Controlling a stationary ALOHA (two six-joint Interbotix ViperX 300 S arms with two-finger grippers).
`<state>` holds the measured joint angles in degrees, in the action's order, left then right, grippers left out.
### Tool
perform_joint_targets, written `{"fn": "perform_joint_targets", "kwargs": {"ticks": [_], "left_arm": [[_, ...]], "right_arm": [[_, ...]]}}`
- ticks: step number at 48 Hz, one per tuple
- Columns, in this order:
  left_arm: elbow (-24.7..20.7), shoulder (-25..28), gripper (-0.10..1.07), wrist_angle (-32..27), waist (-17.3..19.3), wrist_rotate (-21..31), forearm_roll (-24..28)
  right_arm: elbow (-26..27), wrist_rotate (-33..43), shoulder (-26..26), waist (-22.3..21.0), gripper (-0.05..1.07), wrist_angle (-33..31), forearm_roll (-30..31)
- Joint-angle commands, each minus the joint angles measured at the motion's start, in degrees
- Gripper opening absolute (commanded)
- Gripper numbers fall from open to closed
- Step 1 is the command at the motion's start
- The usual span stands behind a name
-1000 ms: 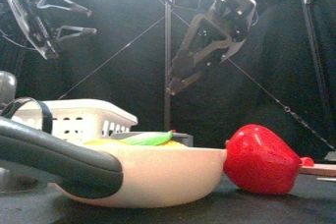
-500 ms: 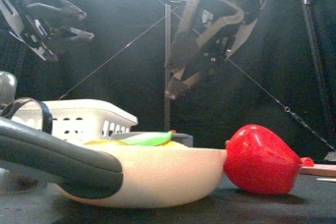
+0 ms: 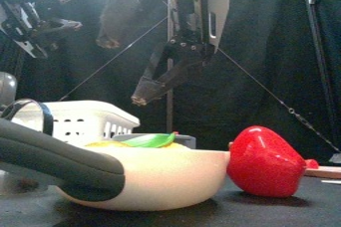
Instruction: Grab carrot
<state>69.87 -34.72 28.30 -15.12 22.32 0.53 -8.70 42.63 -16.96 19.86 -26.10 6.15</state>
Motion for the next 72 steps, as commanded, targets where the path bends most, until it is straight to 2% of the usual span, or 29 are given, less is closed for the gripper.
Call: {"fn": "perform_joint_targets", "kwargs": {"ticks": [1,9,14,19,25,44,58,72], "left_arm": [[-1.2,0.1,0.79,0.3,-0.7,-0.1,0.0],[-1.1,0.1,0.79,0.2,-1.4,-0.1,0.0],[-1.1,0.1,0.79,-0.1,-1.5,-0.1,0.0],[-1.0,0.1,0.79,-0.1,-1.5,-0.1,0.0],[-1.0,0.1,0.79,-0.1,-1.5,-0.2,-0.1],[-0.5,0.0,0.79,-0.1,-0.9,-0.2,-1.2],[0.5,-2.3,0.79,-0.2,4.4,-0.3,-2.9],[1.2,-5.4,0.79,-0.2,6.7,-0.3,-2.8]], "right_arm": [[5.0,-0.1,-0.2,0.4,0.98,-2.8,-3.2],[10.7,0.4,-3.4,0.3,0.98,-7.6,-7.6],[14.0,4.4,-5.3,0.0,0.98,-12.1,-7.9],[17.0,9.3,-5.8,0.4,0.98,-17.4,-3.5],[19.2,12.8,-7.2,0.5,0.98,-19.5,1.1],[20.2,14.5,-9.6,0.8,0.98,-22.3,1.0],[20.0,14.6,-10.7,0.4,0.98,-24.0,0.0],[19.7,14.6,-11.1,0.4,0.98,-24.3,0.3]]}}
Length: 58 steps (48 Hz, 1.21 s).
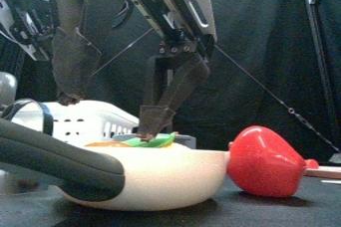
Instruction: Grab carrot
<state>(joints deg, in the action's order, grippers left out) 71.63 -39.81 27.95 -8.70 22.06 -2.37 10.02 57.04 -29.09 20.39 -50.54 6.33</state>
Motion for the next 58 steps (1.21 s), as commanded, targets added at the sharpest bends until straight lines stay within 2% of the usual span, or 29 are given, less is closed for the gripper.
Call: {"fn": "perform_joint_targets", "kwargs": {"ticks": [1,32,48,58], "left_arm": [[-0.5,-0.4,0.79,0.2,0.3,0.0,0.2],[0.0,-0.4,0.79,0.2,0.2,0.1,0.0],[0.0,-0.4,0.79,0.2,0.2,0.1,-0.1],[0.0,-0.4,0.79,0.2,0.2,0.1,0.0]], "right_arm": [[1.0,0.1,1.1,-0.2,0.98,0.0,0.1],[1.3,-0.1,0.6,-0.1,0.97,0.0,0.6],[1.4,-0.1,0.6,-0.2,0.8,0.0,0.7],[1.3,-0.2,0.2,-0.2,0.8,0.6,1.0]]}}
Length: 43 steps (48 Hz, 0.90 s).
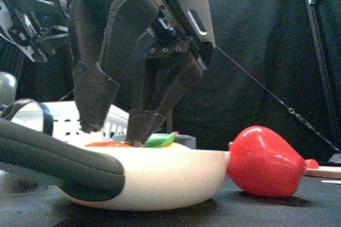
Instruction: Grab carrot
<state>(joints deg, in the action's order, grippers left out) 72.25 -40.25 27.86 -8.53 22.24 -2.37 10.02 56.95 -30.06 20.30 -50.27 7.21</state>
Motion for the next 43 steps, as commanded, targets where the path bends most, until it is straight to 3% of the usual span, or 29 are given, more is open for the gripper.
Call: {"fn": "perform_joint_targets", "kwargs": {"ticks": [1,43], "left_arm": [[-0.6,0.0,0.79,0.3,0.0,-0.1,0.0],[-0.4,0.0,0.79,0.2,-0.4,-0.1,0.0]], "right_arm": [[1.3,-0.2,1.1,-0.2,0.8,0.4,0.1],[1.1,-0.3,-1.3,-0.7,0.8,0.4,0.4]]}}
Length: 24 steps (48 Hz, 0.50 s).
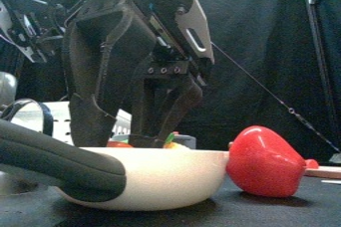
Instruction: Grab carrot
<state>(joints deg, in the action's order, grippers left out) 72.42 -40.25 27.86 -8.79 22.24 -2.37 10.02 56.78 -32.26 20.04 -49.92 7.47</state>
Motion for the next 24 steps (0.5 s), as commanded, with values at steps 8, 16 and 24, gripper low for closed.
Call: {"fn": "perform_joint_targets", "kwargs": {"ticks": [8,16,24], "left_arm": [[-0.6,0.1,0.79,0.2,-0.2,-0.1,0.0],[-0.6,0.0,0.79,0.2,-0.2,-0.1,0.0],[-0.6,0.0,0.79,0.2,-0.2,-0.1,0.0]], "right_arm": [[1.0,-0.1,0.7,-0.5,0.79,0.1,0.1],[1.0,-0.1,0.7,-0.5,0.78,0.0,0.5],[1.1,-0.2,1.3,-0.5,0.78,-0.2,1.2]]}}
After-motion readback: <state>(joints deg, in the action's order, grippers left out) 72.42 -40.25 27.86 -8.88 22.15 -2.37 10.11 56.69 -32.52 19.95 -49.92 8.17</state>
